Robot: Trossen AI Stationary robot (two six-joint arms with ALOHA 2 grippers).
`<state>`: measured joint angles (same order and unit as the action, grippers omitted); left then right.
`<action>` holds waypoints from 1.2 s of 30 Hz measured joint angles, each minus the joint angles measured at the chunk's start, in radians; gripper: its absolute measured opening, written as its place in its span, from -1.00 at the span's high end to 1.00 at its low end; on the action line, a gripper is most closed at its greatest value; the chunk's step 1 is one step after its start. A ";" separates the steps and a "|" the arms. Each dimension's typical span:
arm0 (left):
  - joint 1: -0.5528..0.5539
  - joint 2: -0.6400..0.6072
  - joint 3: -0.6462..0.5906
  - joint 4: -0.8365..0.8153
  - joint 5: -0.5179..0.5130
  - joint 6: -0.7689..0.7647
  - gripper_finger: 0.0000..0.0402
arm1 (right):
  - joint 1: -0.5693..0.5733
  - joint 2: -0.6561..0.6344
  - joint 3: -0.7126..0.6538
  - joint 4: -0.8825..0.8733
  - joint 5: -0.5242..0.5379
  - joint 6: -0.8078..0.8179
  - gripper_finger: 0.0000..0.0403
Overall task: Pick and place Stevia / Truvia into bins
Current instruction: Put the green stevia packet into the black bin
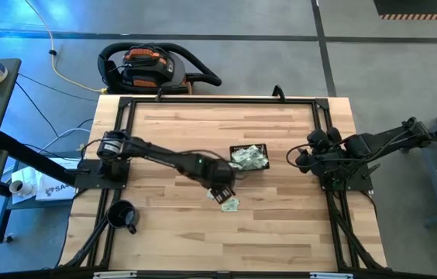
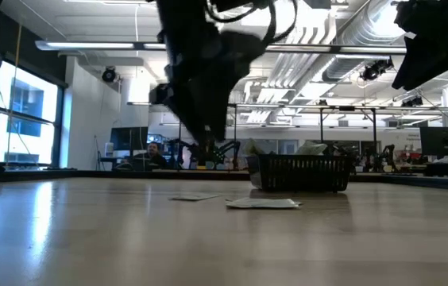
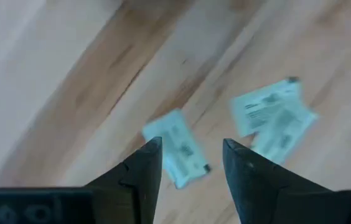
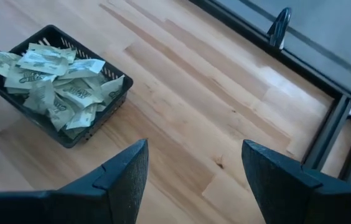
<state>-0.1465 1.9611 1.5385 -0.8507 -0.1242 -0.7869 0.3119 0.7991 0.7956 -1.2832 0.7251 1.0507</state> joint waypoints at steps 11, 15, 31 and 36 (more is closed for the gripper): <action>-0.011 0.001 -0.251 0.290 0.036 -0.276 -0.17 | 0.000 0.000 0.000 0.001 0.014 -0.039 -0.24; -0.010 -0.008 -0.310 0.322 0.044 -0.295 0.03 | 0.000 0.000 0.000 -0.001 -0.001 -0.049 -0.24; 0.193 0.008 -0.110 0.256 -0.016 0.123 0.90 | 0.000 0.000 0.000 -0.027 -0.009 -0.041 -0.24; 0.206 0.003 0.142 0.140 -0.060 0.275 0.90 | 0.000 0.000 0.000 -0.029 -0.014 -0.038 -0.24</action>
<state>0.0590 1.9644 1.6805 -0.7110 -0.1841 -0.5123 0.3119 0.7992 0.7956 -1.3125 0.7112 1.0122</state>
